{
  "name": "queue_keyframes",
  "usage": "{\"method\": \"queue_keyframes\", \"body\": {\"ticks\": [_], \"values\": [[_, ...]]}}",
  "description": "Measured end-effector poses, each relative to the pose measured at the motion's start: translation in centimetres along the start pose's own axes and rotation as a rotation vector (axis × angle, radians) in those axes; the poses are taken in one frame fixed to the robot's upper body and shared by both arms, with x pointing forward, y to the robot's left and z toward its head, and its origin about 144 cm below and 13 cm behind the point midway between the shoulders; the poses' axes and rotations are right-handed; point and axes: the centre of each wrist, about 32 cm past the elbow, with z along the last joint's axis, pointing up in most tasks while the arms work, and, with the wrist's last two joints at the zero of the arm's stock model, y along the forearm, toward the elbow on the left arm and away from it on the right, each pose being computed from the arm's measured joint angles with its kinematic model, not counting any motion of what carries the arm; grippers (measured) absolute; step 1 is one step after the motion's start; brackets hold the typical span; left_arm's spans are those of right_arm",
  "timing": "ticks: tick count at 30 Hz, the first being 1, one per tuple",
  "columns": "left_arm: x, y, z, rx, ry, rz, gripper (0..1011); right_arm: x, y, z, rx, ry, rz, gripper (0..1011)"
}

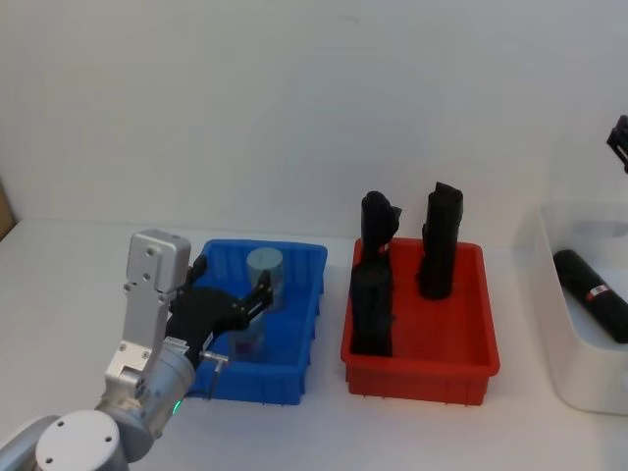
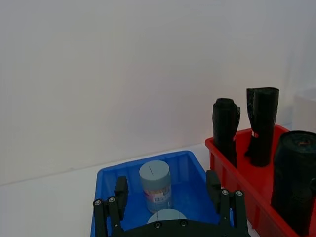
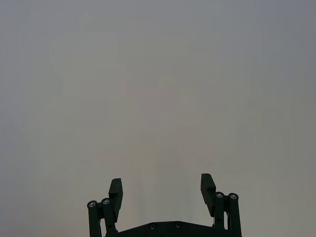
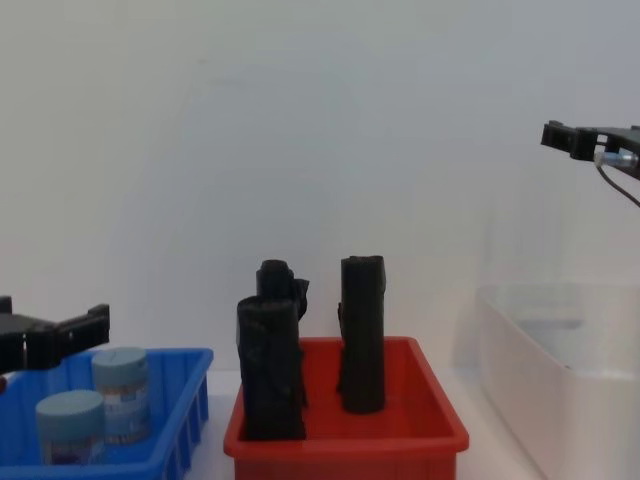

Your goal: Pick the cotton swabs from the blue box and place them into the white box.

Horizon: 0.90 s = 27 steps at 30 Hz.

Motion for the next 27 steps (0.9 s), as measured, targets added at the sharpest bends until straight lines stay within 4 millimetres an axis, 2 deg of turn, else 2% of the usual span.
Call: {"method": "queue_keyframes", "body": {"ticks": [11, 27], "values": [[2.2, -1.0, -0.6, 0.069, 0.026, -0.075, 1003, 0.0, 0.0, 0.0, 0.000, 0.000, 0.000, 1001], [4.2, -2.0, -1.4, 0.150, 0.040, -0.129, 1003, 0.0, 0.0, 0.0, 0.000, 0.000, 0.000, 1001]]}}
